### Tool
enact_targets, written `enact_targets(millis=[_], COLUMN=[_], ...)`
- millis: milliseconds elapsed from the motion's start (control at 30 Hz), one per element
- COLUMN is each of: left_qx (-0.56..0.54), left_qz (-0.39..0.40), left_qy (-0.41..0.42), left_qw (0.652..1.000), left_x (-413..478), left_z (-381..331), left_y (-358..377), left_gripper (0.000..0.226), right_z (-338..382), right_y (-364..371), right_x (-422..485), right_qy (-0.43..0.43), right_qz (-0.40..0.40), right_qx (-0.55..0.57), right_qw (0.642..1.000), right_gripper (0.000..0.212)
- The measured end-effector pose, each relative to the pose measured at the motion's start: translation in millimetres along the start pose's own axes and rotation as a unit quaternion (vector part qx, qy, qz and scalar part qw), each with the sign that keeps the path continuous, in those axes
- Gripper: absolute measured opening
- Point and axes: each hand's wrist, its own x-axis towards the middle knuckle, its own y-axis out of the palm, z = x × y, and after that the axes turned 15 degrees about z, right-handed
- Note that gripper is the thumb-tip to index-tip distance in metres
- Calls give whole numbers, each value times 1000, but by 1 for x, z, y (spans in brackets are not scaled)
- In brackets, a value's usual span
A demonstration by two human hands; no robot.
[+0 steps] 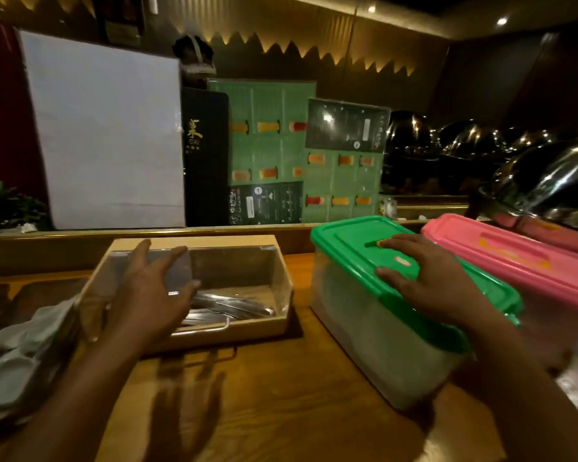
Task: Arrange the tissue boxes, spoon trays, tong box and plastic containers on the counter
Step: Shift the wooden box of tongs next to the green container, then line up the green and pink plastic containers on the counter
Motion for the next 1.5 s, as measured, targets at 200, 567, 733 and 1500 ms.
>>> enact_targets(millis=[200, 567, 733, 1500], left_qx=[-73, -3, 38, 87], left_qz=[52, 159, 140, 29], left_qy=[81, 121, 61, 73], left_qw=[993, 980, 988, 993], left_x=[-21, -109, -93, 1], left_z=[-137, -290, -284, -213], left_y=[60, 183, 182, 164], left_gripper=[62, 95, 109, 92], right_z=[-113, -231, -211, -170], right_y=[-34, -41, -6, 1], right_x=[-39, -50, -38, 8], right_qy=[43, -153, -132, -125], right_qz=[21, 148, 100, 108], right_qx=[41, 107, 145, 108], right_qw=[998, 971, 976, 980], right_gripper=[61, 82, 104, 95])
